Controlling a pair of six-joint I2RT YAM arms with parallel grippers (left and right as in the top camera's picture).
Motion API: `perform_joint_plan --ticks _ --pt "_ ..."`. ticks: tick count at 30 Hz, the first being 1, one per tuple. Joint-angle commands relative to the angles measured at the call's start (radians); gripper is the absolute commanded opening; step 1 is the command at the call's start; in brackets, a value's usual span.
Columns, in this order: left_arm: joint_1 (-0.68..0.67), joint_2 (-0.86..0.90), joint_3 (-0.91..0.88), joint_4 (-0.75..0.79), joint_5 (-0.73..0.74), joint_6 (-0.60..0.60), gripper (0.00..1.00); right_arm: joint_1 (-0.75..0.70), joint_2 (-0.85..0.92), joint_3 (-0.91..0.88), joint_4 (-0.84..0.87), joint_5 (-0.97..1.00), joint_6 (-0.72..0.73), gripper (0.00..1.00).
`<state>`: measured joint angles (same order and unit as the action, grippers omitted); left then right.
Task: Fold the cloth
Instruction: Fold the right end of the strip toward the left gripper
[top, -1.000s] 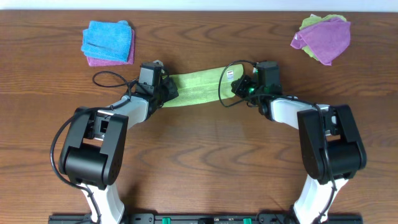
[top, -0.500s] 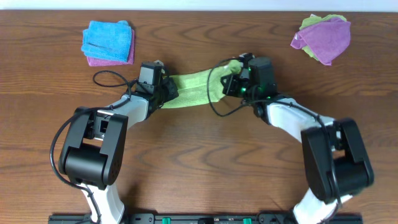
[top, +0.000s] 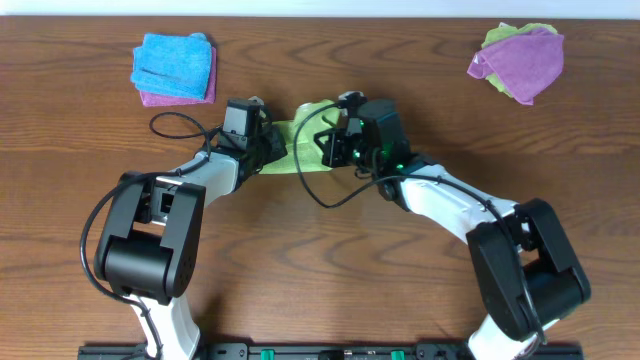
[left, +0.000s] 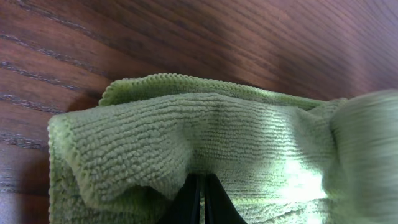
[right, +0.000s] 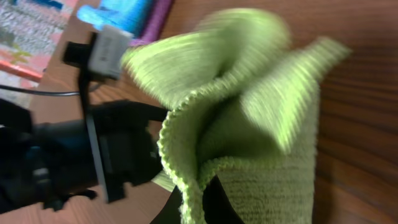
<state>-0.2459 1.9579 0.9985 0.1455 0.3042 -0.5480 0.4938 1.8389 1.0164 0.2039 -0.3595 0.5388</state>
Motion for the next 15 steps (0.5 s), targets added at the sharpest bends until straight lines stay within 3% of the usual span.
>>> perform_joint_plan --ticks 1,15 --pt "0.004 0.035 0.010 -0.019 0.012 0.025 0.06 0.032 -0.009 0.029 0.001 0.001 -0.021 0.01" --pt "0.060 -0.085 0.020 -0.120 0.025 0.108 0.06 0.077 -0.009 0.031 -0.015 0.050 -0.020 0.01"
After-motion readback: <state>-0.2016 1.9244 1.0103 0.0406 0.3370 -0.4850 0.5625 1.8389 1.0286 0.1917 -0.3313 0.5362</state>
